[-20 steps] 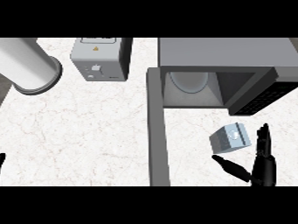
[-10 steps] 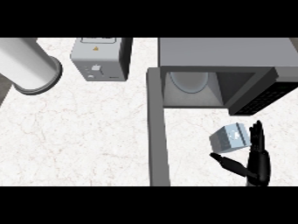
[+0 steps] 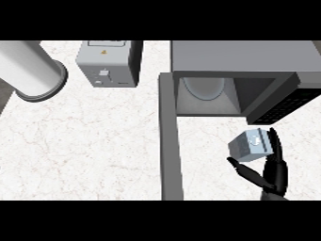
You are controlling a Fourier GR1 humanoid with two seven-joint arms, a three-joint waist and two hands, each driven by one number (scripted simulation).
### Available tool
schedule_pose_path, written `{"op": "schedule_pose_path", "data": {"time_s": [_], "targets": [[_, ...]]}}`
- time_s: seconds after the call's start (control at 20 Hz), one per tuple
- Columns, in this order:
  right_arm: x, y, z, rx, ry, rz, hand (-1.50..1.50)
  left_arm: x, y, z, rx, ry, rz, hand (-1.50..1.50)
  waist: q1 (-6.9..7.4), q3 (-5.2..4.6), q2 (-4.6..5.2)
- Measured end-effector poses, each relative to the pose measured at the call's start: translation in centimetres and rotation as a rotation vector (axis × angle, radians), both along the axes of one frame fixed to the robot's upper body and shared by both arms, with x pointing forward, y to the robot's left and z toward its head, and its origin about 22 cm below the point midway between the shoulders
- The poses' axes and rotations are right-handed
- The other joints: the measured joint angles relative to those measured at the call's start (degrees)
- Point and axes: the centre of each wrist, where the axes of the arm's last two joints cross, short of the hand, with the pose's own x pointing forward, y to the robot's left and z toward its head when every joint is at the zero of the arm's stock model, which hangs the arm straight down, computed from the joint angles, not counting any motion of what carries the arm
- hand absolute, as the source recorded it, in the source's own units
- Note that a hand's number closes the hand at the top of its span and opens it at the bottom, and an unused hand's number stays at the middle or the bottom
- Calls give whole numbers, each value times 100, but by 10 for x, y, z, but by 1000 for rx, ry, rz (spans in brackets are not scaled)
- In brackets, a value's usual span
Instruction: Pick up the milk, place it into the microwave and close the microwave
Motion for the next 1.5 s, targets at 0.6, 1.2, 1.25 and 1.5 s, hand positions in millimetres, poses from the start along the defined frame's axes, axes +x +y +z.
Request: {"op": "schedule_pose_path", "data": {"time_s": [0.6, 1.2, 1.25, 1.5], "targets": [[10, 19, 4, 156, -130, 73, 150, 5, 0, -6, 3, -5, 14, -150, -27, -3, -8], [42, 15, 40, 224, -153, 464, 150, -6, 12, -4, 3, -10, 17, -150, -6, -5, -12], [40, 16, 43, 219, -151, 492, 150, -6, 15, -3, 6, -12, 22, -150, -16, -6, -14], [31, 31, 64, 189, -138, 580, 150, -12, 22, -6, 5, -4, 28, -150, -50, -8, -21]]}}
